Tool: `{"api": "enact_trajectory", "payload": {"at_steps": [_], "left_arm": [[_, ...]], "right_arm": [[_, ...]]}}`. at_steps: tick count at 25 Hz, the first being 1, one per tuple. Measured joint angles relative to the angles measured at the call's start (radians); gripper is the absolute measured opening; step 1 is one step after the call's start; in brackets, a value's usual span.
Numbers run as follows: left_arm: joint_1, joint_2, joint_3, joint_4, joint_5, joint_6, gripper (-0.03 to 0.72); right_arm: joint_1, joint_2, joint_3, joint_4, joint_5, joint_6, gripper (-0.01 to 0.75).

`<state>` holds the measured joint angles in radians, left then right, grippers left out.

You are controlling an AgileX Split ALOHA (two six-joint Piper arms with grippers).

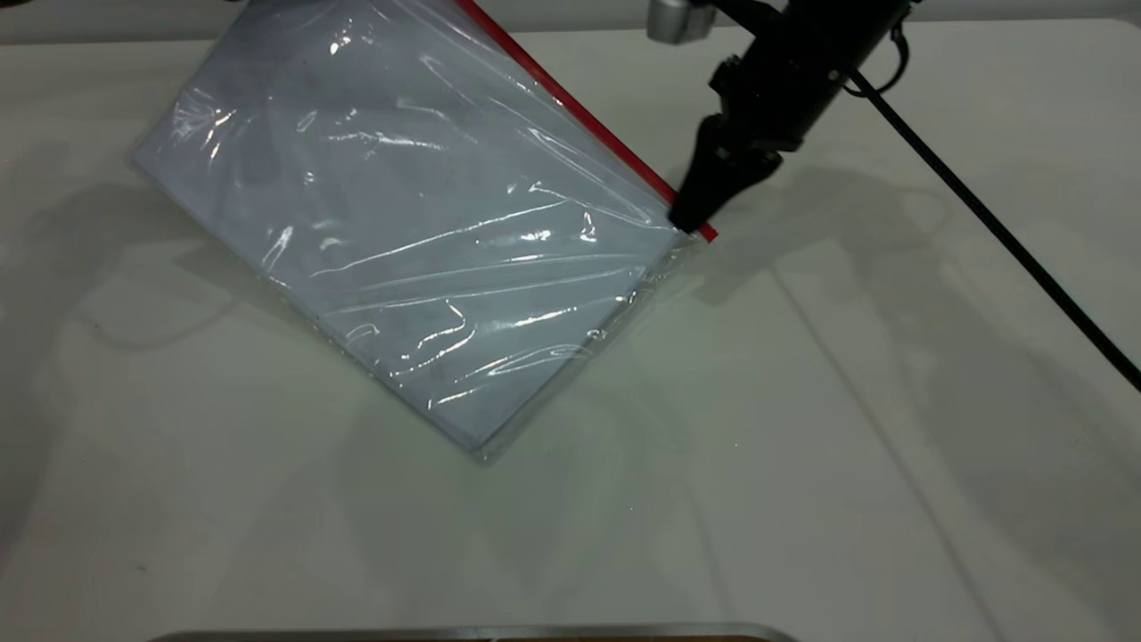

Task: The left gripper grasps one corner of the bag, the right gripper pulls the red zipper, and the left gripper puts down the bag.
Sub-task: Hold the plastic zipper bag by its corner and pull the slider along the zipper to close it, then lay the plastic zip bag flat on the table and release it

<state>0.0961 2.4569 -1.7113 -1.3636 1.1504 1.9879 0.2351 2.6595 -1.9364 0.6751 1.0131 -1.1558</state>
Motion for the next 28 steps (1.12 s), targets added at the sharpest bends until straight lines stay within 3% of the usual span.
{"api": "enact_trajectory", "payload": {"at_steps": [13,15,23,28], "left_arm": [[0.001,-0.003,-0.001,0.001,0.0,-0.019,0.052],[0.004,-0.003,-0.001,0.004,0.0,-0.022,0.052],[0.009,-0.005,-0.001,0.04,-0.001,-0.062,0.052],[0.002,-0.005,0.009,0.039,-0.043,-0.155,0.052]], "right_arm": [[-0.006,0.001,-0.022,-0.019,0.002,0.025,0.079],[-0.006,0.006,-0.062,-0.021,0.002,0.053,0.131],[-0.008,0.01,-0.317,0.12,0.036,0.163,0.482],[-0.009,0.01,-0.471,0.27,0.176,0.185,0.531]]}}
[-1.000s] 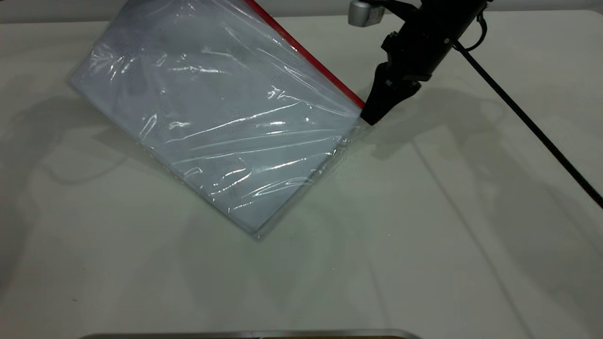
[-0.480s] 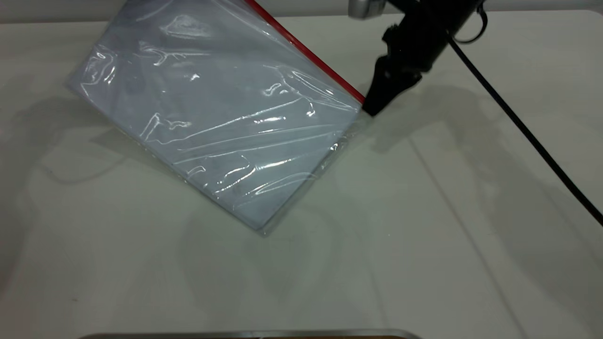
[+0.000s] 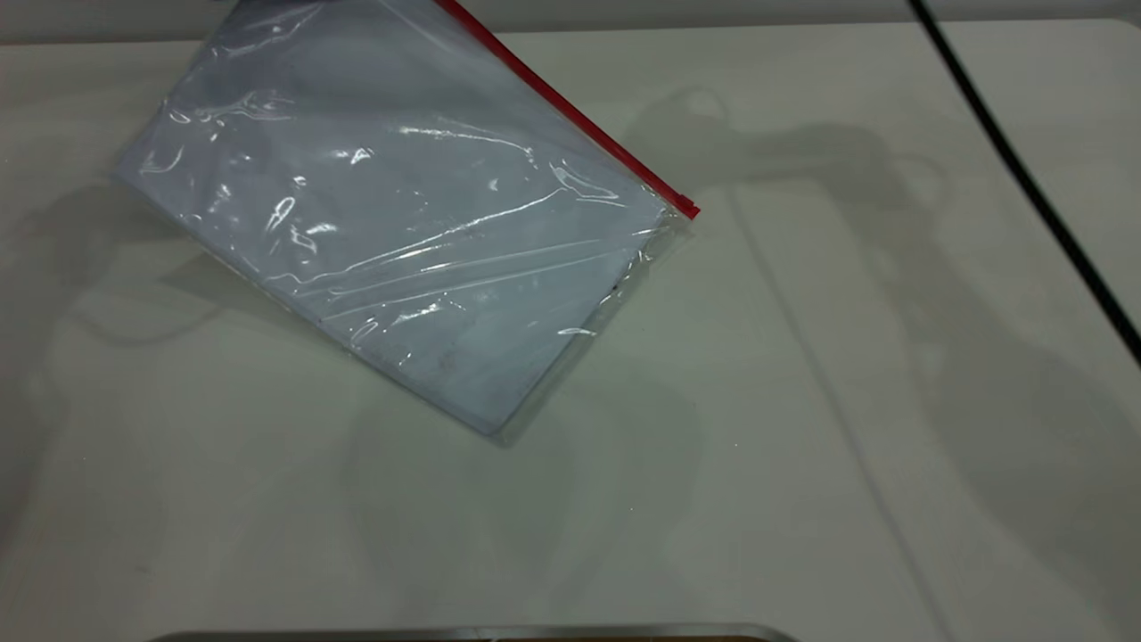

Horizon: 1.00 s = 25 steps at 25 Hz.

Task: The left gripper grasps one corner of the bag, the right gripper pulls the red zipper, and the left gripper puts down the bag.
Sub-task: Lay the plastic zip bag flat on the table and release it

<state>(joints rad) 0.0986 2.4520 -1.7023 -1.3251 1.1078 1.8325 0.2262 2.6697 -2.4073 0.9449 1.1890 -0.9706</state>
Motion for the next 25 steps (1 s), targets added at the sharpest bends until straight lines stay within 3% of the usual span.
{"api": "enact_trajectory", "payload": {"at_steps": [6,10,13,18,21,25], "left_arm": [[-0.077,0.001,0.089,-0.018,-0.23,-0.131,0.052],[-0.129,0.003,0.119,-0.03,-0.281,-0.171,0.064],[-0.135,0.003,0.121,-0.035,-0.282,-0.268,0.11],[-0.131,0.001,0.121,-0.035,-0.241,-0.47,0.294],[-0.123,-0.016,0.121,-0.038,-0.172,-0.54,0.41],[-0.096,-0.063,0.12,-0.038,-0.026,-0.593,0.47]], "right_arm": [[0.001,-0.008,-0.126,0.118,0.025,0.132,0.48],[0.001,-0.063,-0.144,0.115,0.03,0.246,0.465],[0.0,-0.135,-0.144,0.087,0.033,0.316,0.465],[0.0,-0.278,-0.147,0.012,0.045,0.428,0.463],[0.0,-0.369,-0.147,-0.047,0.045,0.475,0.463],[0.0,-0.483,-0.147,-0.155,0.045,0.552,0.463]]}}
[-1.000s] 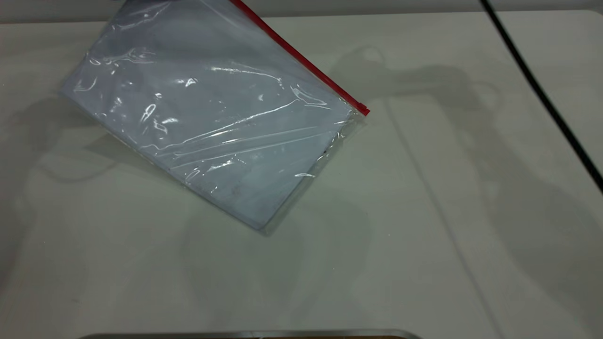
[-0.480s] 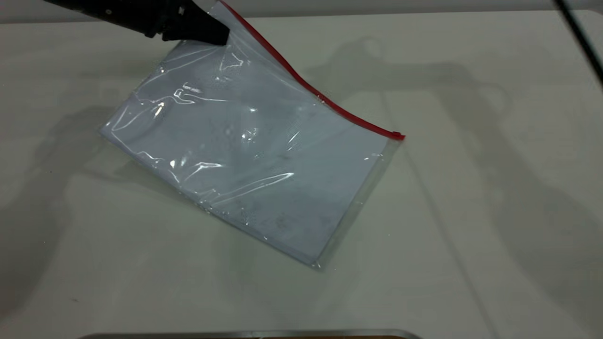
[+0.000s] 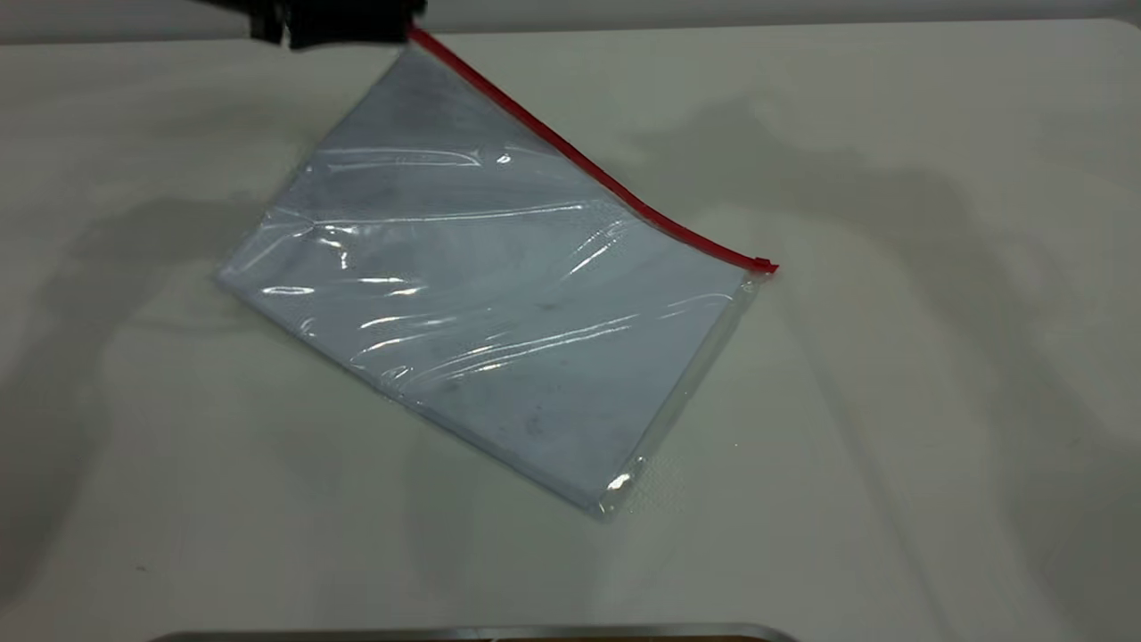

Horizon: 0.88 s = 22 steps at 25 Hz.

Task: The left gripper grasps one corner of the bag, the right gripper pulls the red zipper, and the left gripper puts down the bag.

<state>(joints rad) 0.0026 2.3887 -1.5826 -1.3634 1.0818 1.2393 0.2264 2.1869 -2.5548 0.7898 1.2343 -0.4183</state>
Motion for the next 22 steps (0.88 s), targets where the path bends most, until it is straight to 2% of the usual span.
{"api": "enact_trajectory", "payload": {"at_steps": [4,8,14,22], "left_arm": [[0.022,-0.083,0.0,-0.001,0.067,-0.012,0.474],[0.044,-0.202,0.0,0.004,0.075,-0.042,0.474],[0.055,-0.416,0.0,0.051,0.085,-0.122,0.474],[0.055,-0.694,0.0,0.332,0.086,-0.396,0.471]], "right_arm": [[0.0,-0.104,0.036,-0.084,0.0,0.056,0.463],[0.0,-0.218,0.169,-0.149,0.0,0.081,0.463],[0.0,-0.433,0.507,-0.275,0.0,0.083,0.463],[0.0,-0.786,1.037,-0.482,0.0,0.083,0.455]]}}
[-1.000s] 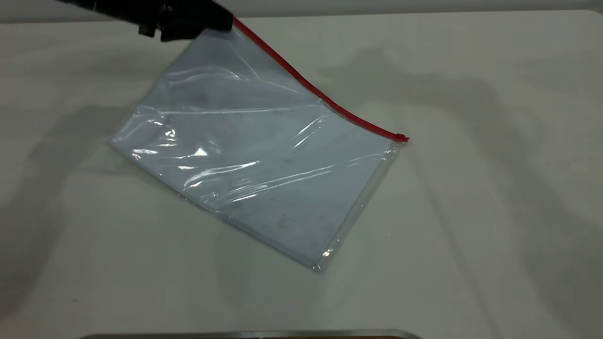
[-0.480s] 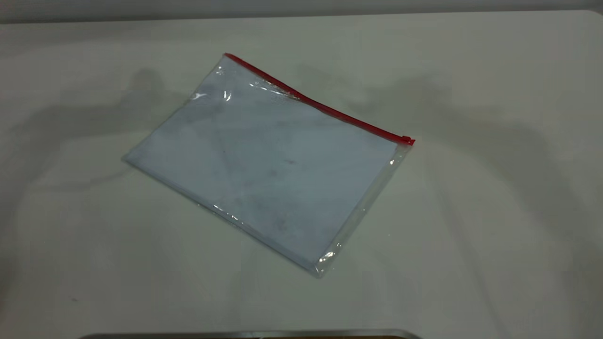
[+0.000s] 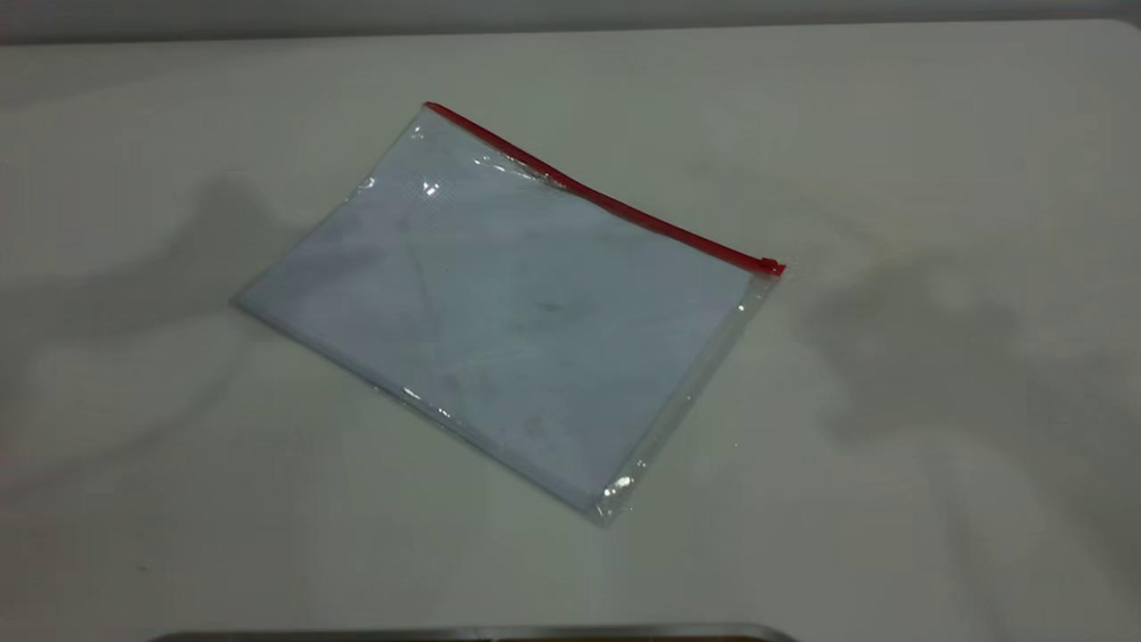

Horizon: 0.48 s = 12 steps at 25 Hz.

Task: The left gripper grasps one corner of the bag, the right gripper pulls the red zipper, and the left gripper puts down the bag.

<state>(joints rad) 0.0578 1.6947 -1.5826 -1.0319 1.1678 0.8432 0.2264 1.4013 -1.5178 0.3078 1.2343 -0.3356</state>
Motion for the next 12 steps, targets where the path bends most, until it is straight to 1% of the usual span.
{"api": "enact_trajectory", "payload": {"at_steps": [7,10,12], "left_arm": [[0.0,-0.225,0.023,0.292,0.0,-0.235,0.447],[0.0,-0.332,0.096,0.425,0.0,-0.341,0.447],[0.0,-0.413,0.18,0.512,0.0,-0.404,0.447]], "right_arm": [[0.0,-0.305,0.424,-0.11,0.0,0.021,0.437],[0.0,-0.407,0.596,-0.114,0.0,0.056,0.436],[0.0,-0.473,0.703,-0.117,0.0,0.083,0.436]]}}
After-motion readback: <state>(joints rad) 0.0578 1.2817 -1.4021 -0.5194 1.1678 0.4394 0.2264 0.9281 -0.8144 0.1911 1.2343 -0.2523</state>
